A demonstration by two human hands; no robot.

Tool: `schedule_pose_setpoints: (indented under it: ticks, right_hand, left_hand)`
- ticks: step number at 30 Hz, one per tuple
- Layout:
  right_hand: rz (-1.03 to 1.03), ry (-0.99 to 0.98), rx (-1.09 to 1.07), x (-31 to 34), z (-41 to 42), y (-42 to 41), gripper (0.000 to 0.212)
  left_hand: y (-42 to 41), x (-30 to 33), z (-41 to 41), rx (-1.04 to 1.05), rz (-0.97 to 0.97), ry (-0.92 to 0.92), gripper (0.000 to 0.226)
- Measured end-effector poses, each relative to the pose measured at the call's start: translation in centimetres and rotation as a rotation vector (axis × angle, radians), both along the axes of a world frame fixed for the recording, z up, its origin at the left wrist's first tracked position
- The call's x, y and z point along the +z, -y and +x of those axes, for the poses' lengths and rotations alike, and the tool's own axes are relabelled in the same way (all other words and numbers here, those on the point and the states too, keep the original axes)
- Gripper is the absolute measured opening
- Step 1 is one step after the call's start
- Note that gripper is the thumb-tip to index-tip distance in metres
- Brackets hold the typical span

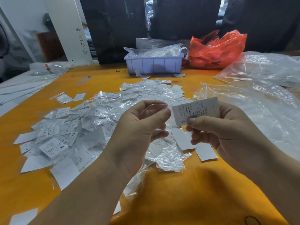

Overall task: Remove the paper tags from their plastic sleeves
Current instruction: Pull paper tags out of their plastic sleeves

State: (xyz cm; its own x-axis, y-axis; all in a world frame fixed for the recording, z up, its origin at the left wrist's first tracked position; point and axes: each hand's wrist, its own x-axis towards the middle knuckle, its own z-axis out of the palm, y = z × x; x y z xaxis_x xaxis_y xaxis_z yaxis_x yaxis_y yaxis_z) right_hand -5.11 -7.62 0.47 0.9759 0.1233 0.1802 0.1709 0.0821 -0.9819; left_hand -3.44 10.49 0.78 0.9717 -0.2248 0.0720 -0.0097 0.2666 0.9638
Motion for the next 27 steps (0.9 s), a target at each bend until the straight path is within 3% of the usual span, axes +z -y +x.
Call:
schedule_pose_setpoints:
  ticks: [12,24,27]
  right_hand:
    - [-0.074,0.011,0.006,0.51,-0.19,0.26,0.019]
    - [-0.096,0.060,-0.026,0.73,-0.29,0.20,0.020]
    - [-0.095,0.061,-0.030,0.45,-0.26,0.12,0.020]
  left_hand:
    - [0.01,0.06,-0.10,-0.011,0.012,-0.002,0.010]
    - [0.07,-0.27,-0.13,-0.083,0.178,0.061,0.010]
    - [0.11,-0.27,-0.16,-0.078,0.206,0.086,0.022]
